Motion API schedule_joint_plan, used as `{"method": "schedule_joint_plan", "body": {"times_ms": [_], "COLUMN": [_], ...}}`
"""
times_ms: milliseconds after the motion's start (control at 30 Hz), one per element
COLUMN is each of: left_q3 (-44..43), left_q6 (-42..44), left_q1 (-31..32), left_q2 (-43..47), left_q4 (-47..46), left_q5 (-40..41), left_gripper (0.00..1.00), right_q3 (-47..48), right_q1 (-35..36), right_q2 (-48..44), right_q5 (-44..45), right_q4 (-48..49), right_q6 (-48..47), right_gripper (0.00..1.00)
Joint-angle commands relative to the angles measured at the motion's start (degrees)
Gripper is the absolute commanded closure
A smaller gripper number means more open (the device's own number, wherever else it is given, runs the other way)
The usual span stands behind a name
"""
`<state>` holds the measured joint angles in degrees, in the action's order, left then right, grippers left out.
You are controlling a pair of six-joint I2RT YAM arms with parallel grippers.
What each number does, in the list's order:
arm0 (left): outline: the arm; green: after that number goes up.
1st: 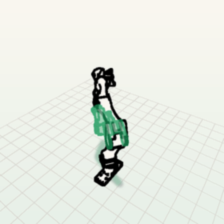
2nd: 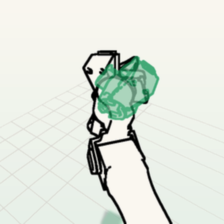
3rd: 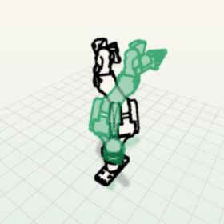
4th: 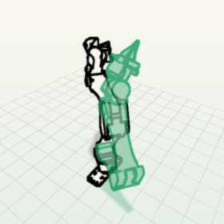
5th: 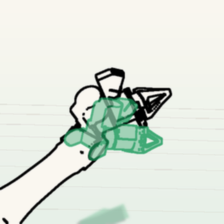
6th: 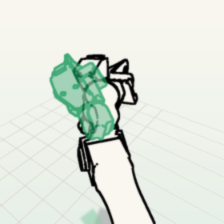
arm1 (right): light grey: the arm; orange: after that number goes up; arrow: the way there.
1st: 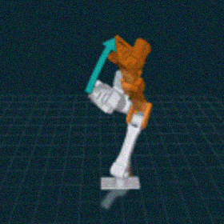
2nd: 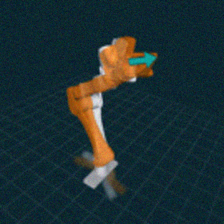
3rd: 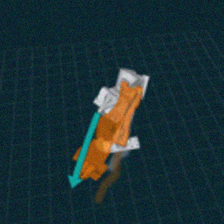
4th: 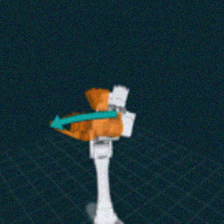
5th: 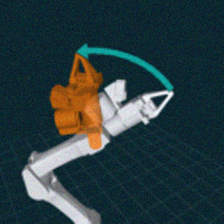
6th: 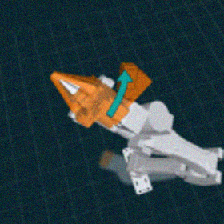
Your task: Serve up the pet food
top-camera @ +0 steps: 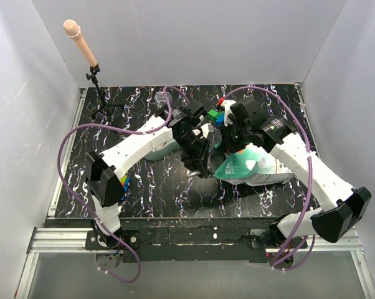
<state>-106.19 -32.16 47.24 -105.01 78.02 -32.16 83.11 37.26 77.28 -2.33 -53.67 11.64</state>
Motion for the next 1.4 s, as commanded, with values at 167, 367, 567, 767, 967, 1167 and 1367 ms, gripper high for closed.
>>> {"method": "schedule_joint_plan", "body": {"times_ms": [167,367,567,767,967,1167,1367], "left_q3": [9.58,13.65,4.00,-1.84,25.76,26.55,30.77], "left_q6": [-5.36,-9.84,-15.20,-16.18,-25.41,-22.33,-19.70], "left_q1": [-3.38,-2.86,-1.89,-0.66,-3.29,-3.12,-3.39], "left_q2": [2.17,-1.05,-19.50,-25.87,-3.47,-3.54,0.06], "left_q4": [1.62,-8.48,-14.56,-24.46,-77.45,-79.40,-79.95], "left_q5": [-5.44,-12.13,-11.18,-7.74,-14.69,-18.81,-21.71], "left_gripper": [1.00,1.00,1.00,1.00,1.00,1.00,1.00], "right_q3": [3.73,1.01,-2.25,-5.59,-12.27,-13.59,-13.94], "right_q1": [2.91,5.81,7.22,5.73,-3.14,-7.11,-10.79], "right_q2": [-4.15,-5.55,-8.45,-10.65,-18.38,-20.14,-21.99], "right_q5": [4.96,4.18,-4.86,-4.00,-6.55,-6.30,-3.83], "right_q4": [10.34,13.06,19.82,21.24,21.77,21.15,18.17], "right_q6": [-5.57,-6.89,-4.26,-1.45,3.39,6.73,4.54], "right_gripper": [0.99,0.99,0.99,0.99,0.99,0.99,0.99]}}
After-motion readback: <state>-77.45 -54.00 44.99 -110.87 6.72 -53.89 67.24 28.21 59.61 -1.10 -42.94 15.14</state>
